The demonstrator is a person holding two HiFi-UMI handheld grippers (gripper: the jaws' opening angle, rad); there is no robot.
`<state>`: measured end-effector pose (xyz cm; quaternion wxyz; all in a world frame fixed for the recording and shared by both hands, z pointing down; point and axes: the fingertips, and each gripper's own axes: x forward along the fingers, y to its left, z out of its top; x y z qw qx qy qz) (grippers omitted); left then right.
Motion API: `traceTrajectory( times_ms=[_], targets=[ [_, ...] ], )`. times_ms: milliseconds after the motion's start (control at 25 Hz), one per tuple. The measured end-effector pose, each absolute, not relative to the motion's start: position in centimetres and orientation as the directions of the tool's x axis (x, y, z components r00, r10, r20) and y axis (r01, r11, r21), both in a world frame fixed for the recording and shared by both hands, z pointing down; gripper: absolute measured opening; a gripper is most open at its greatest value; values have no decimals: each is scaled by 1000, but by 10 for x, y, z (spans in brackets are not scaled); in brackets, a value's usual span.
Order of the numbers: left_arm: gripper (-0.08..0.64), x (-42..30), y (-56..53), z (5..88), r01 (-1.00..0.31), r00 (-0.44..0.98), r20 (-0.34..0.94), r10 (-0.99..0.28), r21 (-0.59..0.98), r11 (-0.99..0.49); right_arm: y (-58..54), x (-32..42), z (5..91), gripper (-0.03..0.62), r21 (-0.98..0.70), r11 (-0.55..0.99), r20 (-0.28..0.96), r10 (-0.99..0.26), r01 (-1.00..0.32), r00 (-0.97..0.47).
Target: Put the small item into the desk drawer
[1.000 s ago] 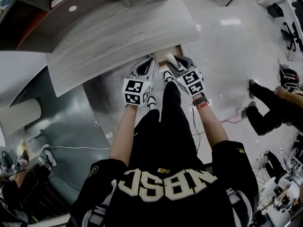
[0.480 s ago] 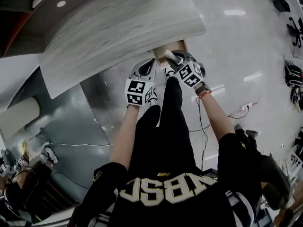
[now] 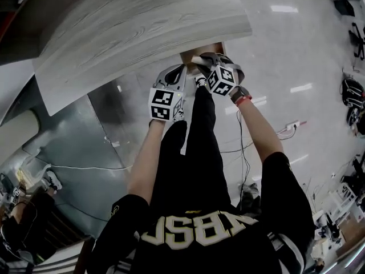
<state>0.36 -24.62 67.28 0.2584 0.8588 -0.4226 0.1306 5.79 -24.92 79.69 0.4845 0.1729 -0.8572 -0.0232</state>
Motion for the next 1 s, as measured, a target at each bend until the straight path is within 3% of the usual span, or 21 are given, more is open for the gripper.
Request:
traceTrajectory(
  times_ms=[320, 1000],
  targets=[
    [8, 3, -248, 691, -802, 598, 457, -659, 341, -491, -255, 59, 832, 155, 278, 959, 871, -272, -47, -410],
    [8, -21, -243, 714, -817, 577, 479, -662, 351, -458, -261, 49, 869, 153, 245, 964, 911, -191, 108, -365]
  ],
)
